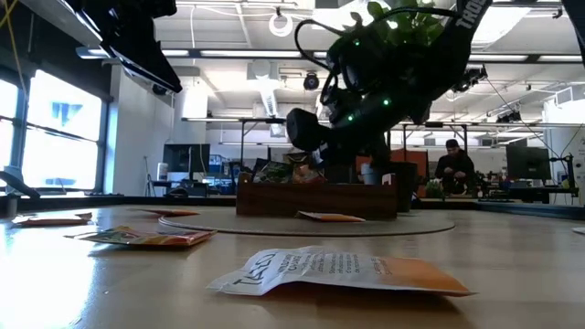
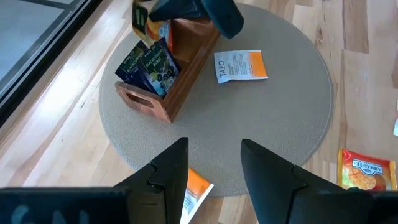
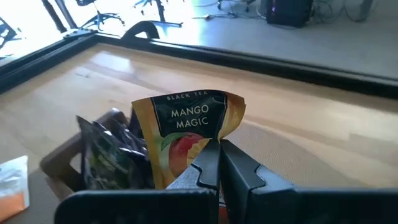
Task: Pick & Place Tea
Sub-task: Put the orange tea bag into the middle area of the wooden organizer
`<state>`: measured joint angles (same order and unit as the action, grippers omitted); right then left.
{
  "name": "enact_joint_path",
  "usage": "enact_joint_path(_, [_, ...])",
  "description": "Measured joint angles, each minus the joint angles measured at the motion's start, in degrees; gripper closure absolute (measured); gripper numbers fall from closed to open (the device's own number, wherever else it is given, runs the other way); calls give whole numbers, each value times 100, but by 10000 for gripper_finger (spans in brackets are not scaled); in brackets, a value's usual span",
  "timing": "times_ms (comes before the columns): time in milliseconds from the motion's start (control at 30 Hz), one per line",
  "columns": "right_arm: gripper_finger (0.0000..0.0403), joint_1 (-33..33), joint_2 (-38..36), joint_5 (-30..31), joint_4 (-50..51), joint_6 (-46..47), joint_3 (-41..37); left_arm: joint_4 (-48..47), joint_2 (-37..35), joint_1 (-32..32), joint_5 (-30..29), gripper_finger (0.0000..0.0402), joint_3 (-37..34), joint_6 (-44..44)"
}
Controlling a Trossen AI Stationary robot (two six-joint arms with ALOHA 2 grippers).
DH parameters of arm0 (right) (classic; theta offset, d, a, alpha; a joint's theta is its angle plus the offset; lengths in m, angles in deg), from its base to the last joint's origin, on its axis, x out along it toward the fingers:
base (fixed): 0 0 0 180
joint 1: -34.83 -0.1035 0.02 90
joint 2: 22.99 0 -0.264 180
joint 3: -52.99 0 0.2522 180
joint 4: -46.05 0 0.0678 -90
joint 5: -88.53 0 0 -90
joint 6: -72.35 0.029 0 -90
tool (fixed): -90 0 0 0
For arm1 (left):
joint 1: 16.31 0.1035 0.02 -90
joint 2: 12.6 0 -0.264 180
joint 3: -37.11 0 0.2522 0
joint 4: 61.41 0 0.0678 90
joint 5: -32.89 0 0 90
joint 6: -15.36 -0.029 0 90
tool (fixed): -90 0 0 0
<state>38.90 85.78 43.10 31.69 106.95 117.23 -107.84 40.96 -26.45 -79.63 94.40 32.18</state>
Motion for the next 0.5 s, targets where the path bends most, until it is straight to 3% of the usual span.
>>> enact_joint_path(200, [398, -129, 6, 269, 219, 141, 4, 0, 0, 1, 0, 257, 0, 0])
enact_joint_path(367, [395, -120, 6, -130, 413, 142, 4, 1, 0, -1, 0, 257, 0, 0])
enact_joint_path(500, [374, -103, 6, -96, 607, 87, 4, 2, 0, 1, 0, 257, 0, 0])
